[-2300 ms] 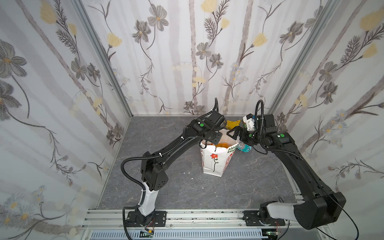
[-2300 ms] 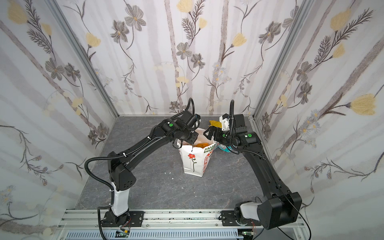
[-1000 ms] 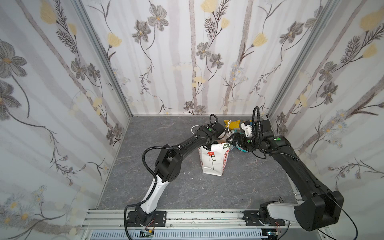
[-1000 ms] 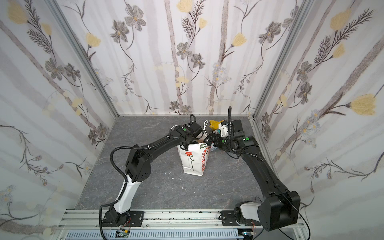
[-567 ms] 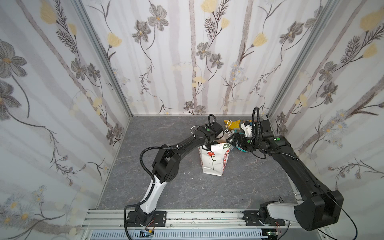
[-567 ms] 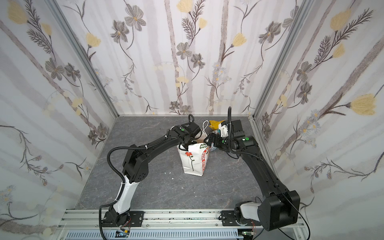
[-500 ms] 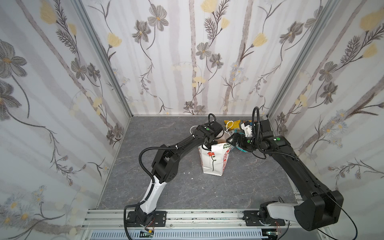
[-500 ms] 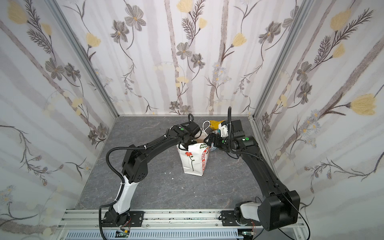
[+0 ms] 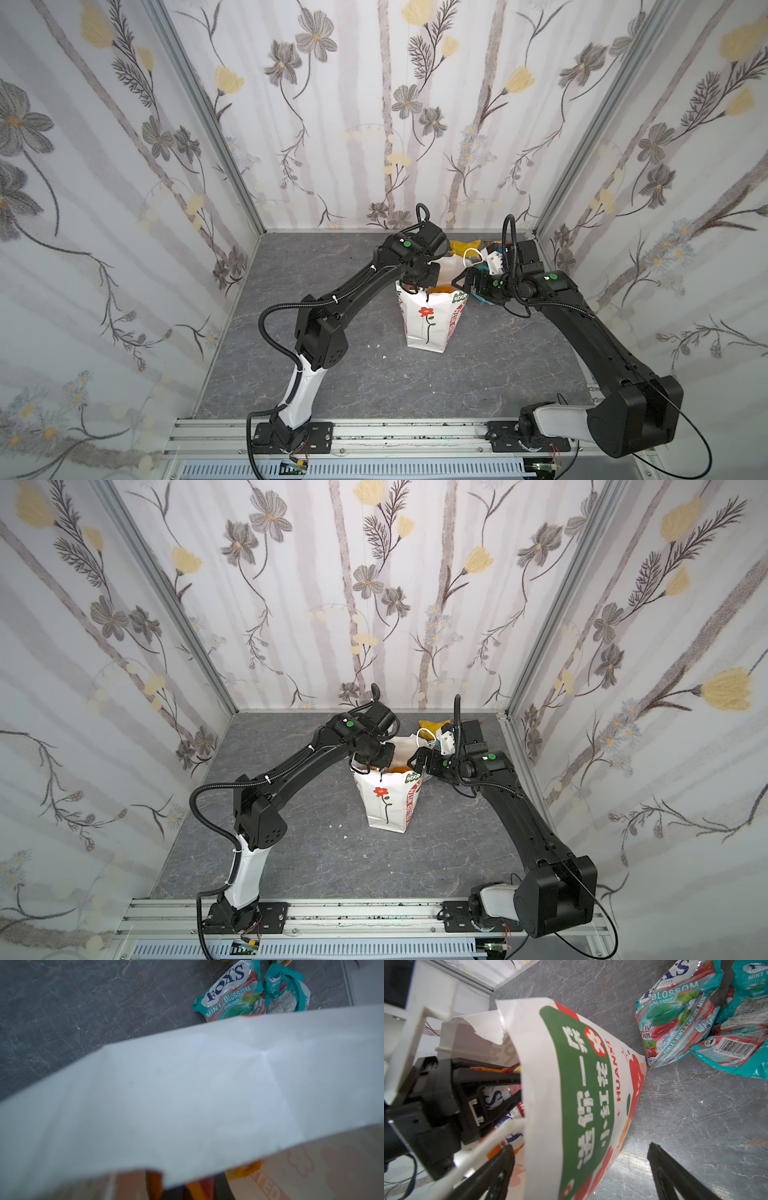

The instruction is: Take the snacks out of the paper bag

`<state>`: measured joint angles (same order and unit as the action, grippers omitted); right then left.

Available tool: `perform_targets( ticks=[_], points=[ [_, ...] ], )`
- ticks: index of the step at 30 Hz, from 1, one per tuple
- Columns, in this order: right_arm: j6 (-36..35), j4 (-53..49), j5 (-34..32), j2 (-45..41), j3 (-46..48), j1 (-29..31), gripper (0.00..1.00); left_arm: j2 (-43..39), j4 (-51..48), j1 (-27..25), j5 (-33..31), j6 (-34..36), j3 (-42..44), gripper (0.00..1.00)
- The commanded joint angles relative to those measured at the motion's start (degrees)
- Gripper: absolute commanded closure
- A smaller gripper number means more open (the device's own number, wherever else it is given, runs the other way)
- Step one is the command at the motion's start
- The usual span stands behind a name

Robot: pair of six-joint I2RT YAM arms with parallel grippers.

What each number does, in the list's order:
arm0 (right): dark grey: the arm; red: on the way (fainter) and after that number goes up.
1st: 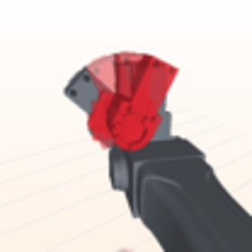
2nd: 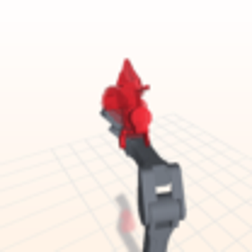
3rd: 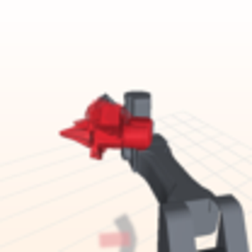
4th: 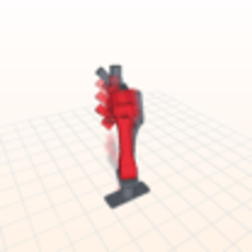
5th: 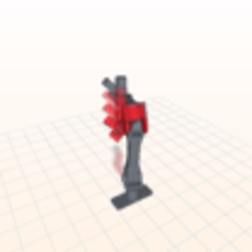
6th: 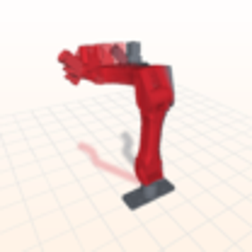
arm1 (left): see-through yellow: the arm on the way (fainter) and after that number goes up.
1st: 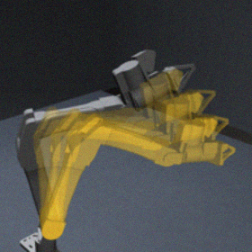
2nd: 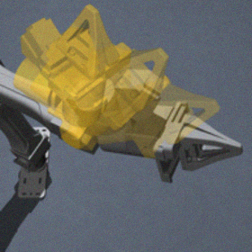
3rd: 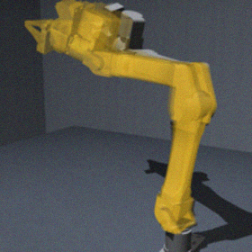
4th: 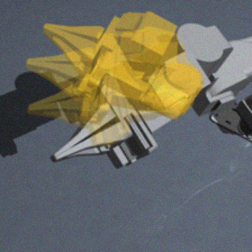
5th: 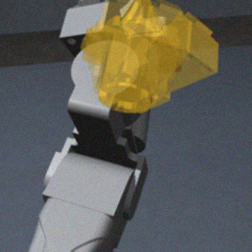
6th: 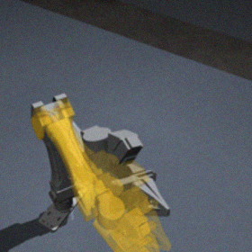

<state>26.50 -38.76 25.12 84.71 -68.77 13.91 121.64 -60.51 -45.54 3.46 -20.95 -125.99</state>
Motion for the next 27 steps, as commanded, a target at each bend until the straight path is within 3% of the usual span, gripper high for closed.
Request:
perform_targets(
  ticks=[1,22,27],
  points=[
    [-0.4,1.1,0.2,-0.3,-0.8,0.1,0.01,-1.0,-1.1,0.3,0.8,0.4,-2.3,1.0],
    [3.3,1.0,-7.8,-7.6,-15.6,-1.6,0.01,-5.1,-1.9,0.9,0.3,1.3,-13.6,1.0],
    [7.0,5.9,-5.6,-10.9,-17.7,-2.4,0.01,-6.5,0.9,1.0,1.9,-0.1,-18.6,1.0]
  ],
)
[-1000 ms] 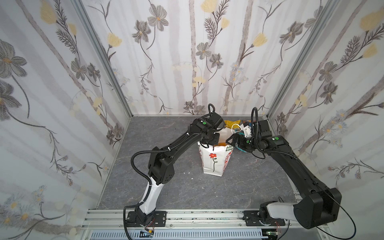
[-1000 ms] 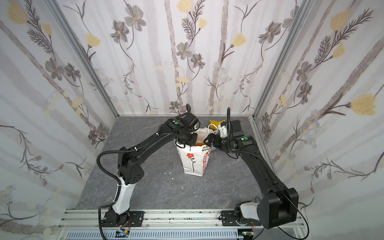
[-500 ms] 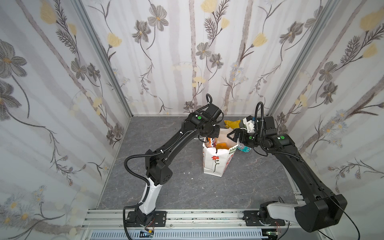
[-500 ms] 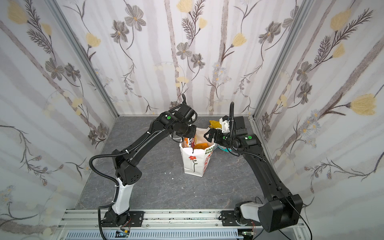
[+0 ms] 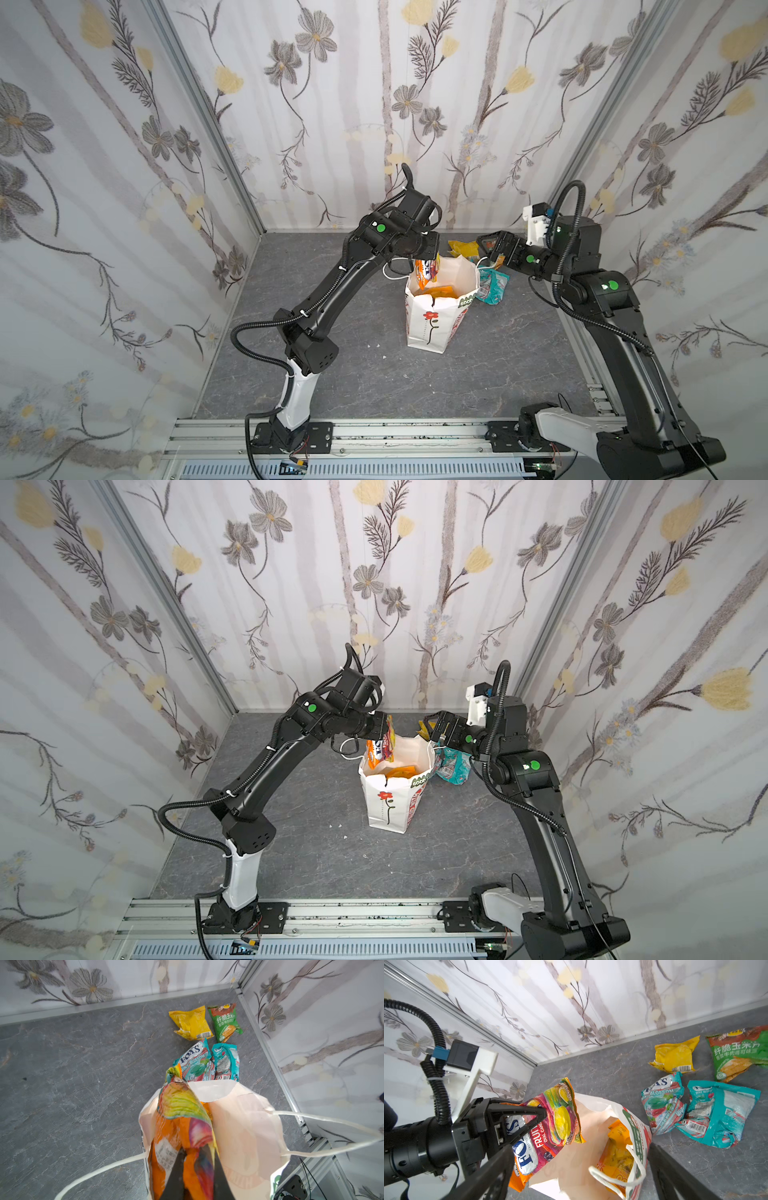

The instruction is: Take the snacks out of the paper bag

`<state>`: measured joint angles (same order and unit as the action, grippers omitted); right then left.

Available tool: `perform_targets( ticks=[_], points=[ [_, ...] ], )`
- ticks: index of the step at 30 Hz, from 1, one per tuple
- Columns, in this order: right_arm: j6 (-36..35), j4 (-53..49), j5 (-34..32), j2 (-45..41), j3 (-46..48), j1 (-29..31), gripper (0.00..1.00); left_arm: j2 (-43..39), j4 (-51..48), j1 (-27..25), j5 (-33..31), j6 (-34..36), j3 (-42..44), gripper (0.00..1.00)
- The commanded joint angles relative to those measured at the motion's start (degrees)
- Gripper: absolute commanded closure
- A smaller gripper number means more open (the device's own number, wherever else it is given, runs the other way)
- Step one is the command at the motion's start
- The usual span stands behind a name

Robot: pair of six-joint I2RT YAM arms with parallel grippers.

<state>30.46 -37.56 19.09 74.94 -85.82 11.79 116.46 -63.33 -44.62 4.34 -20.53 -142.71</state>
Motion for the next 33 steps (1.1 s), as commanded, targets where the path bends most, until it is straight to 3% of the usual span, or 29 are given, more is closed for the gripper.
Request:
perform_targets(
  ticks=[1,9,14,17,24,26,29,33],
  points=[
    [4.0,6.5,1.8,-1.7,-0.3,-0.3,0.01,-1.9,5.4,0.1,1.8,-1.2,-2.8,1.0],
    [14.9,21.9,13.4,-4.5,4.6,-0.5,0.01,-6.9,20.5,0.2,8.0,-8.5,-3.9,1.0],
    [32.9,44.5,23.2,-5.7,14.6,-0.5,0.01,-8.9,31.7,0.2,12.9,-13.9,-3.2,1.0],
    [42.8,57.2,24.7,-5.6,18.8,-0.5,0.01,-9.5,38.9,0.2,16.2,-17.8,-1.5,1.0],
    [59.8,78.4,24.9,-2.3,19.0,-0.4,0.01,-11.3,49.9,0.1,18.7,-22.8,5.9,1.0],
    [63.8,83.4,24.5,-1.1,18.4,-0.2,0.04,-12.4,51.7,0.0,17.7,-23.1,8.6,1.0],
    [64.0,83.6,24.5,0.2,16.5,-0.1,0.09,-13.0,54.0,0.1,17.9,-24.1,11.3,1.0],
    [63.5,83.1,24.3,1.3,14.8,0.0,0.34,-11.6,56.7,-0.2,21.3,-27.3,11.4,1.0]
  ],
)
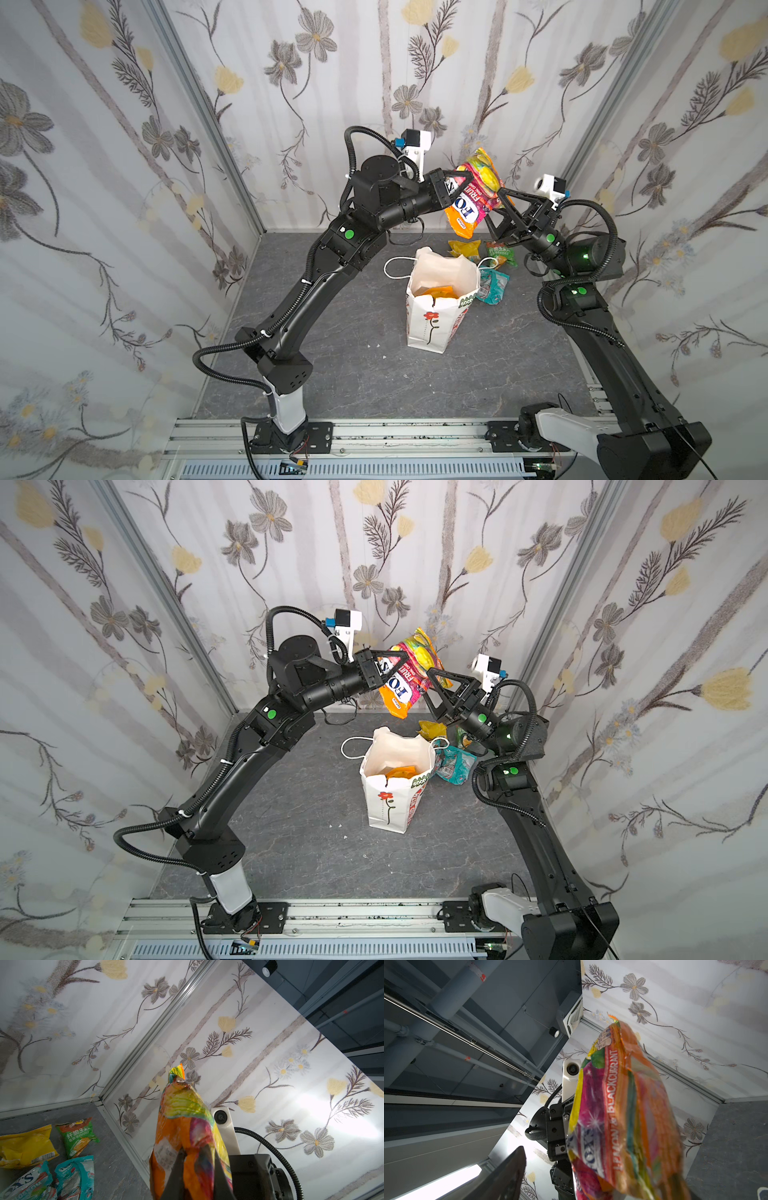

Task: Take the snacks out of the paper bag
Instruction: 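Grasp the FOX'S packet with the right gripper while the left gripper releases it, then lower the FOX'S packet beside the bag with the right gripper and open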

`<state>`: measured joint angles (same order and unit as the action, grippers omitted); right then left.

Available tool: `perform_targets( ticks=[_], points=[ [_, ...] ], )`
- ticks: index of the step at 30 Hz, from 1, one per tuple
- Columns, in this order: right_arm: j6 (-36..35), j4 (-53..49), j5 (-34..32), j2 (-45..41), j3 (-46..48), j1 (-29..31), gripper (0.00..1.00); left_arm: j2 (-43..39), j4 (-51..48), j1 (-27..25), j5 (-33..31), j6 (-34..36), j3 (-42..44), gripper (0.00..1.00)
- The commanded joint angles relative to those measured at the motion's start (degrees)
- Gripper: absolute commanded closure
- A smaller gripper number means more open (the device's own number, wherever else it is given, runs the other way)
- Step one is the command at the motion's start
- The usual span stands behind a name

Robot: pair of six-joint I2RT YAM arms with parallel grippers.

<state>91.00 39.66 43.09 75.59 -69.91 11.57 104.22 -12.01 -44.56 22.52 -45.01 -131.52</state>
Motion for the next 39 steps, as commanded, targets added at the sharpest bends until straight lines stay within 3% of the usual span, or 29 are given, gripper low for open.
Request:
perform_targets(
  ticks=[1,6,10,12,19,25,29,35,39],
  points=[
    [3.0,5.8,0.4,0.8,-1.3,0.2,0.43,0.7,5.1,-0.6,3.0,-2.5,0.3,1.0],
    [0.8,2.1,-0.4,0.2,-2.0,0.1,0.72,0.1,2.7,-0.6,2.3,0.6,0.4,0.97],
    [-4.5,-5.4,-0.6,-0.3,-4.6,0.1,0.9,-0.1,-1.5,-0.8,2.2,5.2,-0.8,0.69],
    [-5.6,-7.4,-1.1,-0.7,-5.3,0.0,1.0,-0.9,-4.0,-0.7,1.4,8.5,-0.8,0.62],
    [-11.7,-17.1,-2.9,-2.2,-7.9,-2.7,1.0,-5.1,-15.2,-0.6,-5.0,24.7,-0.8,0.21],
    [-14.4,-22.4,-3.2,-4.1,-3.8,-12.3,1.0,-8.1,-22.1,-0.6,-10.2,35.7,0.9,0.02],
    [-16.1,-28.1,-5.6,-7.3,2.4,-20.4,1.0,-10.7,-24.3,-0.6,-11.5,40.3,6.9,0.0],
    [-16.6,-26.7,-7.7,-11.2,18.1,-32.7,1.0,-13.8,-23.6,-0.4,-13.0,40.9,15.8,0.0],
    [-20.6,-28.1,-10.4,-12.1,26.5,-35.7,1.0,-13.2,-25.4,-0.3,-13.9,41.6,16.7,0.0]
  ],
)
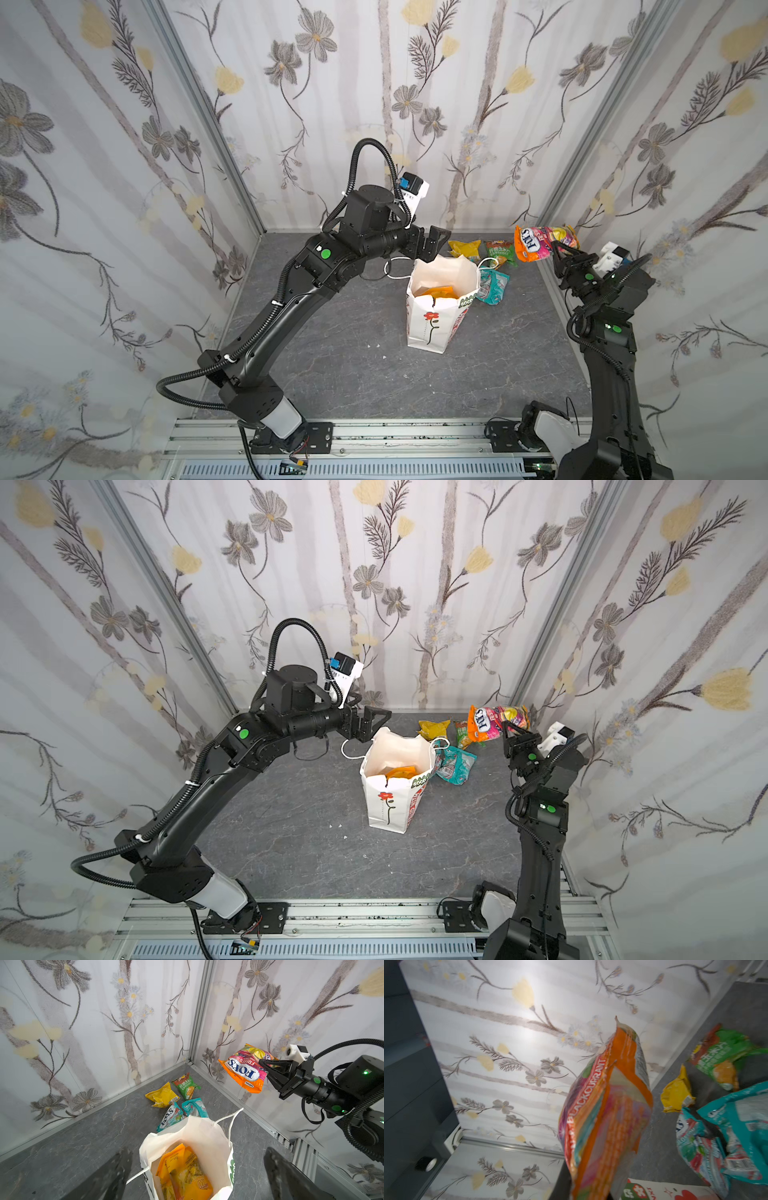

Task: Take the snacks out of the paper bag
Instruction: 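Lower the FOX'S packet beside the bag with the right gripper and open, then grip the bag mouth with the right gripper while the left gripper lowers inside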

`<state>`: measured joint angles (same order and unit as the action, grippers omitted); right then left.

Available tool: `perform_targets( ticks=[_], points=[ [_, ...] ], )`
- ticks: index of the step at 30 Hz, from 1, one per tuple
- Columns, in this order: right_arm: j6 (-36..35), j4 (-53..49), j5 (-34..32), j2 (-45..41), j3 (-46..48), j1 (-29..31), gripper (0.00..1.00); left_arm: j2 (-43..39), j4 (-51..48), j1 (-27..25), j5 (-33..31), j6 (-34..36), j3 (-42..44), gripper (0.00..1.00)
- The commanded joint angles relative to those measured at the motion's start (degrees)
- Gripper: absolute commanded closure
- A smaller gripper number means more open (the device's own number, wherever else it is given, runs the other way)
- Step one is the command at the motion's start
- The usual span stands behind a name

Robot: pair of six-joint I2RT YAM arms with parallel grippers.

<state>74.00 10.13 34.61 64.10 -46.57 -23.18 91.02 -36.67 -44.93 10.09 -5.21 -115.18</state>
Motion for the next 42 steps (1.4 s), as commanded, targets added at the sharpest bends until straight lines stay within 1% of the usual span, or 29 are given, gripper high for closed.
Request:
perform_targets(
  ticks=[1,5,8,11,17,18,20,21,23,27,28,30,32,33,36,39,42],
  points=[
    [-4.8,1.0,-2.9,-0.7,6.3,-1.0,1.0,0.3,-1.3,0.1,-1.6,2.1,0.1,0.0],
    [-10.0,0.0,-4.4,0.6,13.7,-1.0,1.0,2.0,-4.0,0.1,-1.8,2.8,-1.6,0.0],
    [-14.7,-0.3,-4.2,3.4,17.9,-1.0,1.0,4.6,-7.4,0.1,-2.0,2.9,-4.6,0.0],
    [-17.3,1.6,-3.8,6.2,21.8,-0.8,1.0,7.3,-10.8,0.1,-2.8,2.8,-8.1,0.0],
    [-22.5,2.9,-2.1,13.0,25.9,-0.8,1.0,12.5,-15.5,0.1,-3.8,1.8,-13.4,0.0],
    [-23.2,2.9,-1.6,14.2,26.2,-0.8,0.99,13.4,-16.2,0.1,-3.6,1.6,-14.5,0.0],
    [-24.6,2.0,-1.2,15.9,26.4,-0.7,0.84,15.2,-17.3,0.0,-3.5,1.0,-16.6,0.0],
    [-25.5,0.6,-1.6,16.3,26.3,-0.8,0.73,16.1,-17.8,0.0,-3.9,0.4,-17.7,0.0],
    [-27.4,-3.4,-4.2,16.0,25.8,-0.7,0.59,17.7,-18.9,-0.1,-4.4,-0.7,-19.8,0.0],
    [-30.2,-11.4,-11.0,12.1,24.8,-0.7,0.39,20.5,-21.7,-0.5,-5.2,-0.9,-23.8,0.0],
    [-30.5,-12.2,-11.5,11.2,24.7,-0.7,0.35,21.0,-22.2,-0.5,-5.6,-1.1,-24.5,0.0],
    [-30.8,-14.2,-12.2,8.7,24.7,-0.7,0.19,21.6,-22.7,-0.8,-6.9,-1.7,-25.3,0.0],
    [-30.9,-16.8,-13.1,5.9,24.6,-0.8,0.08,21.7,-22.6,-1.0,-9.1,-2.9,-25.6,0.0],
    [-30.9,-18.1,-13.5,4.0,24.4,-0.7,0.06,21.7,-22.5,-1.3,-10.5,-3.9,-25.8,0.0],
    [-30.2,-22.2,-14.1,-3.0,22.5,-0.7,0.04,21.9,-22.7,-1.9,-13.8,-7.6,-26.7,0.01],
    [-28.8,-25.4,-13.6,-9.9,17.7,0.0,0.04,22.3,-22.7,-2.9,-14.6,-11.8,-27.3,0.12],
    [-27.5,-27.6,-10.4,-12.7,9.9,2.5,0.04,23.9,-24.8,-3.5,-15.5,-17.1,-28.5,0.18]
  ],
)
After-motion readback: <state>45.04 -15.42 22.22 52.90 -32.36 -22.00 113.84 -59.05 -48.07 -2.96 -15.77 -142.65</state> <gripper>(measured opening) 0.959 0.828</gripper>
